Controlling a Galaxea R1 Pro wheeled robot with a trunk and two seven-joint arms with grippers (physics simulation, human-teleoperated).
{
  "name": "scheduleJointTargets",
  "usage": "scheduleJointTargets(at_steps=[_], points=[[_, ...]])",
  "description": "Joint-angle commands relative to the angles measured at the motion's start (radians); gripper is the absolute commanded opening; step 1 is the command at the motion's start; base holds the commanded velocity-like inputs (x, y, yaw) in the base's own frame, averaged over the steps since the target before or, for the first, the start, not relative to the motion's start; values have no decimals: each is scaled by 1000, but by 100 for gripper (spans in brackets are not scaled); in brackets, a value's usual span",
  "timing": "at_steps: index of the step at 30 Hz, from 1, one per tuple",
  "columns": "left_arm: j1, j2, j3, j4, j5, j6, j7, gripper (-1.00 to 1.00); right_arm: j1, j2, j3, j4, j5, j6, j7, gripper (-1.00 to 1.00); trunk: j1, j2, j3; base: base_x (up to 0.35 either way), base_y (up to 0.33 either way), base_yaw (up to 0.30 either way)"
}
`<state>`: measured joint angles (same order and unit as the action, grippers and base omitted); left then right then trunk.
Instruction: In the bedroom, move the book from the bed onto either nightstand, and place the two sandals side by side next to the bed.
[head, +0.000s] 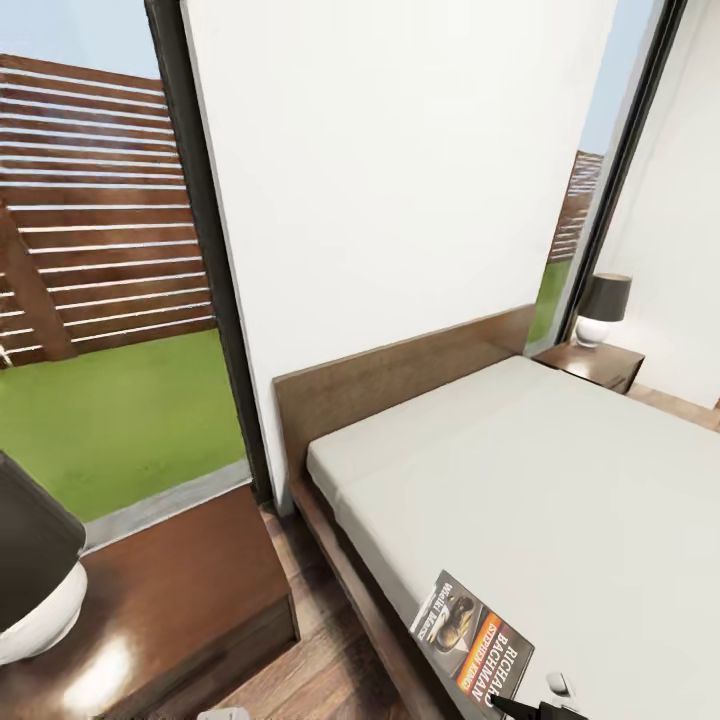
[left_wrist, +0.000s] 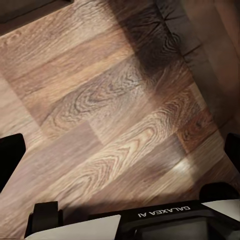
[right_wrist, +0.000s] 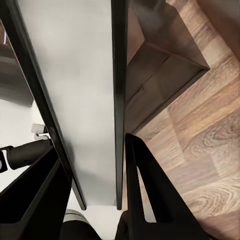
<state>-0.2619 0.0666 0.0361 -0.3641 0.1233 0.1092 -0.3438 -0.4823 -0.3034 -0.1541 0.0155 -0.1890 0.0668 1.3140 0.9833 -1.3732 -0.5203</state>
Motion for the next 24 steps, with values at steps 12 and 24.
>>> scheduleJointTargets(at_steps=[12,24], points=[[0,0,4,-1,10,10,-6,100,-1,0,-10,1,0,7,4,-100,0,-1,-1,0,0,293],[0,-1,4,-1,10,10,-5,100,-1,0,-10,1,0,7,2,-100,0,-1,-1,0,0,293]])
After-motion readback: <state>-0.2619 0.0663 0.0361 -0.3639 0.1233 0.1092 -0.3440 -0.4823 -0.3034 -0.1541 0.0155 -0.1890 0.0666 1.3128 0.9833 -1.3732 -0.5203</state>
